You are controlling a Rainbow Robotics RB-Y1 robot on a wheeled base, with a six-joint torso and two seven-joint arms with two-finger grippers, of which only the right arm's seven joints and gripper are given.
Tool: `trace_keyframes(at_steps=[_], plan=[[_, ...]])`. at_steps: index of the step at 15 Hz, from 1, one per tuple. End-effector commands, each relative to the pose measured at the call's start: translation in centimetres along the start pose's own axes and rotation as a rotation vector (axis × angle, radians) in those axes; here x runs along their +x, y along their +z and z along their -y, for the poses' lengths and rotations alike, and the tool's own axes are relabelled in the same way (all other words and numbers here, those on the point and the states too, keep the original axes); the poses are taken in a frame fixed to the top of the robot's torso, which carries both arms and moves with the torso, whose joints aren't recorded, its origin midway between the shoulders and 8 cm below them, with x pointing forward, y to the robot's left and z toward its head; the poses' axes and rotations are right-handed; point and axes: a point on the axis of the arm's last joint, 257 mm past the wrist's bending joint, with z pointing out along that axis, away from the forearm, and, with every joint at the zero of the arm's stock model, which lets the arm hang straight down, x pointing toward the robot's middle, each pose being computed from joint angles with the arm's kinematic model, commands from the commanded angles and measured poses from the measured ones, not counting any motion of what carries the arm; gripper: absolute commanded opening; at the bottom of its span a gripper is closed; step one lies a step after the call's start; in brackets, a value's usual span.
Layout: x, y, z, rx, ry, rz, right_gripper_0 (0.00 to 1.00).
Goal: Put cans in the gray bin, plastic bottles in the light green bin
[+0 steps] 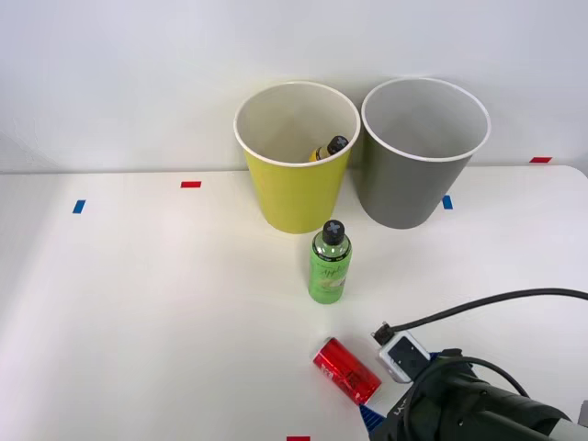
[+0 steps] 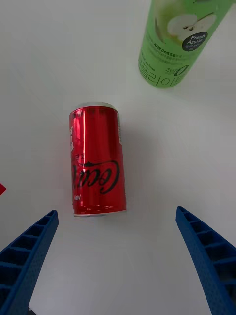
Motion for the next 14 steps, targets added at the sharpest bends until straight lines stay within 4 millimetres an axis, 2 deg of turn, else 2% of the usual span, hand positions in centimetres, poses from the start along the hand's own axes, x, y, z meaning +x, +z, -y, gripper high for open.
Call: trace_keyframes(at_steps=[1,4,8,14], plan=[[-0.5,0.1,-0.6,-0.023,0.024,-0.035,0.82],[-1.6,0.1,-0.7,-0.029,0.029,-0.047,0.82],[-3.1,2.6,-0.5,-0.05,0.025,-0.067,0.82],[-3.5,3.8,-1.5,-0.081,0.049,-0.129,0.8]])
